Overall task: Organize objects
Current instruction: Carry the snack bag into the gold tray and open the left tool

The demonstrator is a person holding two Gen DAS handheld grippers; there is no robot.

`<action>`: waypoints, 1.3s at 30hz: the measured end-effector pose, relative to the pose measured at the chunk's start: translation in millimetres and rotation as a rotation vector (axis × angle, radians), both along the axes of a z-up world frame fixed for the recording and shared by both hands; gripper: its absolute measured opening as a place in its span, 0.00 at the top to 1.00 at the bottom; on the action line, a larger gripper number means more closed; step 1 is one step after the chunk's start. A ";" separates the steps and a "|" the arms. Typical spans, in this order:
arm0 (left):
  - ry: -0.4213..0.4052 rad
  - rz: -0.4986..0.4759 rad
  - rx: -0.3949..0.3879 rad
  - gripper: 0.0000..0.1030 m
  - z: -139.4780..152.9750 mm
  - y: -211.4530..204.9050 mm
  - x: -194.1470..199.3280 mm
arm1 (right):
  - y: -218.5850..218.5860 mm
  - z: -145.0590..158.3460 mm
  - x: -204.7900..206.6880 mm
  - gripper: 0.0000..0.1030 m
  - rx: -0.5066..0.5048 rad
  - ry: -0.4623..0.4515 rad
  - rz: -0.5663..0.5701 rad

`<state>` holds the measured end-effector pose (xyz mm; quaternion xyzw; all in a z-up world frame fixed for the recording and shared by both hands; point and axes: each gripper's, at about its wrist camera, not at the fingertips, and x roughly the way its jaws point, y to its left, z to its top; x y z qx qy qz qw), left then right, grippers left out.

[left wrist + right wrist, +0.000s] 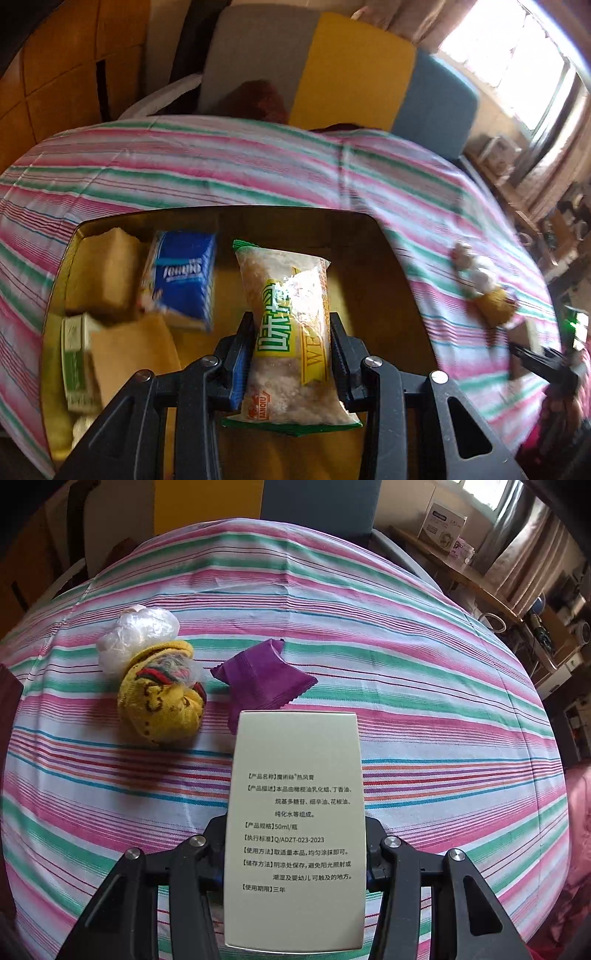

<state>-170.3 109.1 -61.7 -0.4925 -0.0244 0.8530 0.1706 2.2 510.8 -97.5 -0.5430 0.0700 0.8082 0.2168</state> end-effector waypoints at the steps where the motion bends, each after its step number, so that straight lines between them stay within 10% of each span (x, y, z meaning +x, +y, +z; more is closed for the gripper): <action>1: -0.014 0.003 -0.010 0.64 -5.6 1.3 -7.1 | -0.4 -0.3 -0.1 0.51 -0.002 0.000 -0.002; 17: -0.025 0.066 -0.057 0.55 -19.7 -1.5 -43.1 | 1.7 -1.3 -2.5 0.51 -0.014 0.009 -0.007; 39: 0.223 0.043 -0.145 0.55 38.4 -51.4 121.6 | -8.7 -4.4 2.5 0.51 0.035 0.000 0.011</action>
